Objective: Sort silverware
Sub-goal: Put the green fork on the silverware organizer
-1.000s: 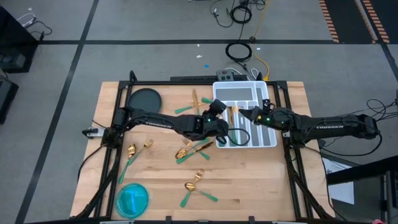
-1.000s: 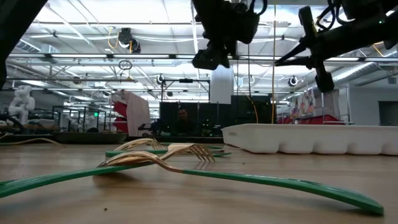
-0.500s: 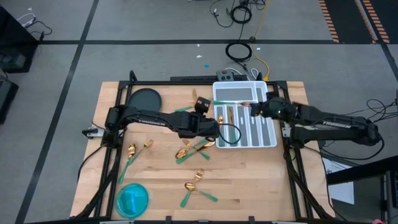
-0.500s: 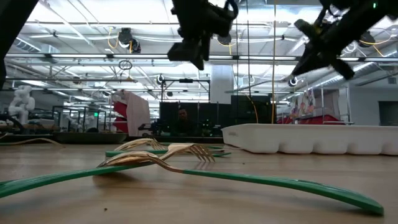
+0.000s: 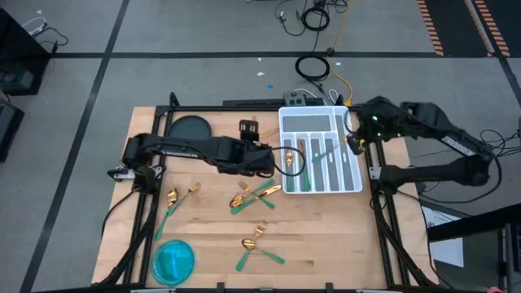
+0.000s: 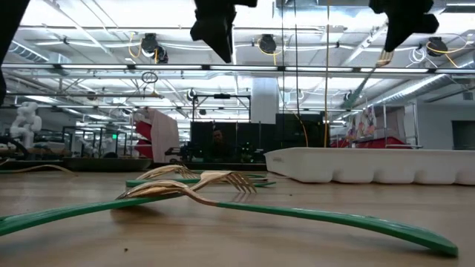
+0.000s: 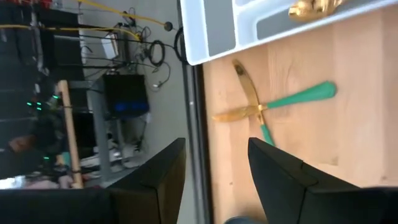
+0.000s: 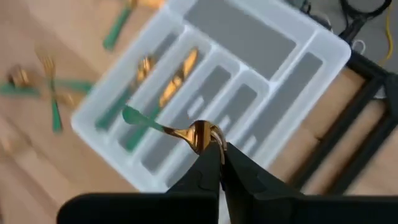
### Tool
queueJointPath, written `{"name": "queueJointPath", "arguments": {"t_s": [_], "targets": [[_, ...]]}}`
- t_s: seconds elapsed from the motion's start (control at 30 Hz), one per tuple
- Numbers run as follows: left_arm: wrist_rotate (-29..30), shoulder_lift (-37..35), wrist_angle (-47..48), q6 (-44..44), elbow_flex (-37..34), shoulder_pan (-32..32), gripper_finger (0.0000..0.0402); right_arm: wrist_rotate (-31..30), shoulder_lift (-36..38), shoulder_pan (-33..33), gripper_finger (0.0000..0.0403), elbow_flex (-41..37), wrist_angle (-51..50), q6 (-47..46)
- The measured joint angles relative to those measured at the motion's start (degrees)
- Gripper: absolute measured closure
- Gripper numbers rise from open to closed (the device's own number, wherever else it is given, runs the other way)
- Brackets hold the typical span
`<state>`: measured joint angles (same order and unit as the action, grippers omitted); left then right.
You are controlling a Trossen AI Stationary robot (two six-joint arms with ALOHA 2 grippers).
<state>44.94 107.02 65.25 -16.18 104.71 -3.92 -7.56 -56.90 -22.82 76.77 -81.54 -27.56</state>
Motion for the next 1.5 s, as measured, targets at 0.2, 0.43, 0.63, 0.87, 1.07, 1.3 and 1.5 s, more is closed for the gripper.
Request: {"name": "queueJointPath", "arguments": {"t_s": [0.2,0.43,0.63,0.87,1.07,1.3,1.5], "targets": [[-0.2,-1.1,0.5,5.1,0.0,0.0,0.0221,0.5,-9.3,-0.9,0.0402,8.9,-6.3,14.9],[-3.8,-1.0,1.9,8.4,0.0,0.0,0.0221,4.2,-20.4,-3.2,0.0402,9.6,-7.7,37.2],[-4.3,-1.0,3.0,9.5,0.0,0.0,0.0221,11.0,-26.6,-6.5,0.0403,9.6,-5.0,50.8],[-4.6,-1.0,4.9,14.2,0.0,0.1,0.0221,23.3,-29.6,-13.9,0.0403,9.6,0.3,61.2],[-6.6,-1.0,4.6,14.5,0.0,0.1,0.0221,25.2,-31.9,-19.4,0.0403,9.6,-1.5,67.3],[-7.4,-1.0,4.0,14.9,0.0,0.1,0.0221,31.6,-36.9,-23.0,0.0403,9.6,-2.6,73.1],[-7.5,-1.0,3.9,17.4,0.0,0.1,0.0221,31.6,-42.6,-23.3,0.0403,9.6,-2.8,76.5]]}}
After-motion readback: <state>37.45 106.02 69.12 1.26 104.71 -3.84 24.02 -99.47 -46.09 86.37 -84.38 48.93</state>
